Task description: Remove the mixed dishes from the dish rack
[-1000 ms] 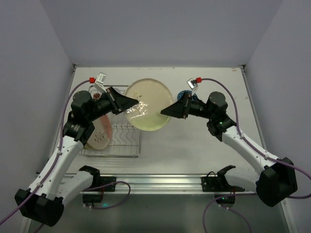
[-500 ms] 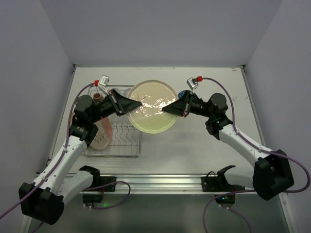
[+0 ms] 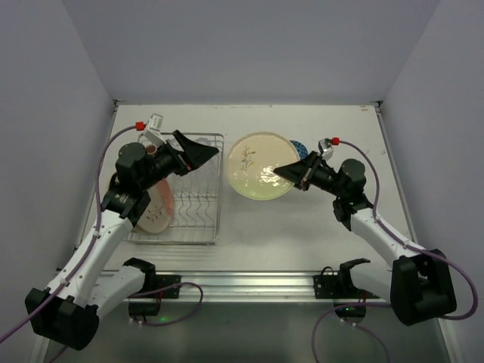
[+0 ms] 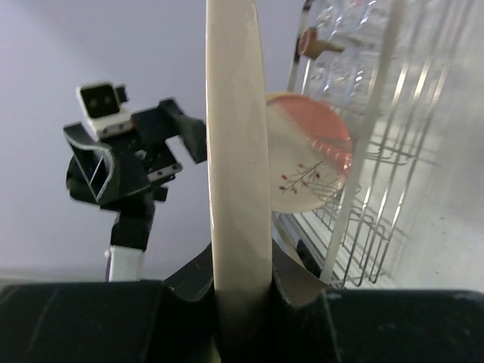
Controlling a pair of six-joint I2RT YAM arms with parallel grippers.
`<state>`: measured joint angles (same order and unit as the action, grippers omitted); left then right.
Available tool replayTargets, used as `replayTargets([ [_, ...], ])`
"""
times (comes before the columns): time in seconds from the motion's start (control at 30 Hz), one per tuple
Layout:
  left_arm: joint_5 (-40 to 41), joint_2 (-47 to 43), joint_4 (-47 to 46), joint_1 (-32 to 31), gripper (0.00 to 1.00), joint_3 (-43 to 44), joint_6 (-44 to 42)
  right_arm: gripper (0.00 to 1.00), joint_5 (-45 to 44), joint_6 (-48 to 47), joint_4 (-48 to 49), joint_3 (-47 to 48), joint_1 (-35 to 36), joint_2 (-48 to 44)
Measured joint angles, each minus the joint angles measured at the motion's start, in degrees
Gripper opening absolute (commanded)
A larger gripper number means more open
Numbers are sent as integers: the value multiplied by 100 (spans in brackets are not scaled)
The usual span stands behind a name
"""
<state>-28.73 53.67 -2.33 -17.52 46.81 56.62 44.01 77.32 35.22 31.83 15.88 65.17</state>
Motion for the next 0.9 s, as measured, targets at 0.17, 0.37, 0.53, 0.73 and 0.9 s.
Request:
replayTargets([
  [0.17,1023,-129,999,4,100,468,-761,0,-125,181,-192,-452,-793,-339],
  [0.37,1768,-487,1766,4,100,774,-1598,0,-129,160,-516,-824,-2531,-883],
  [0.53,2236,-612,2350,4,100,1010,-2297,0,-533,-221,-1073,-824,-4059,-844],
  [0.73,2892,-1023,3040,4,100,1097,-2988,0,-1405,-603,-1320,-737,-4948,254],
  [0.9,3274,-1353,3296,4,100,1211,-3379,0,-1644,-798,-1207,-485,-4964,1429],
])
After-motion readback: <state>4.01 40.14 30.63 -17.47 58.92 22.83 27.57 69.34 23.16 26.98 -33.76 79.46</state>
